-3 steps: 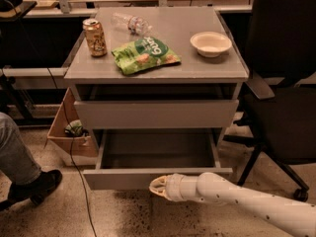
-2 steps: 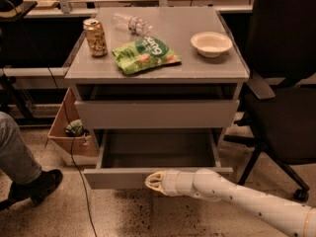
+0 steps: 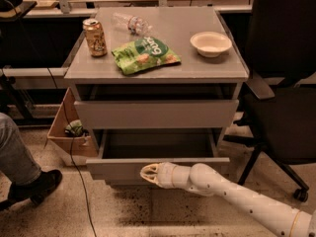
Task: Close middle drawer
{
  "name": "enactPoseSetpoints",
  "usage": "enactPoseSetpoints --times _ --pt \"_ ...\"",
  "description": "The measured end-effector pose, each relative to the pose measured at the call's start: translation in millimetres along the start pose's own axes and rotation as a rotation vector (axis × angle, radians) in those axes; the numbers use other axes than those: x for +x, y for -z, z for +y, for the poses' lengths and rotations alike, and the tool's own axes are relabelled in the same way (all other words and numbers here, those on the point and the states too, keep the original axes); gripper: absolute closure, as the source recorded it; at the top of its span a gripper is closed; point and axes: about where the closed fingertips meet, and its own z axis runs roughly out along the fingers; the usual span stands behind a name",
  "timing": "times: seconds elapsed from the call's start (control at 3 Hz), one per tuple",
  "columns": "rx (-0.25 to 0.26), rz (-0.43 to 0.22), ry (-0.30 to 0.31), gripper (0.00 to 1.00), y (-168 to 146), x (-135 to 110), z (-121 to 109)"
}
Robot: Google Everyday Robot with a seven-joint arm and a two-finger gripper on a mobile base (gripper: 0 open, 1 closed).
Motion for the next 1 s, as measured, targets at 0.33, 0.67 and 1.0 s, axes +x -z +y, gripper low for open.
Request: enactPoseSetpoints --times 0.33,0.67,1.0 --pt "-0.012 -0.020 0.012 1.00 -11.8 0.6 -2.8" --pt "-0.026 -0.047 0.036 1.00 -30.5 2.9 -11.2" --pt "-0.030 -0.046 0.078 1.00 -51.3 8.5 -26.2"
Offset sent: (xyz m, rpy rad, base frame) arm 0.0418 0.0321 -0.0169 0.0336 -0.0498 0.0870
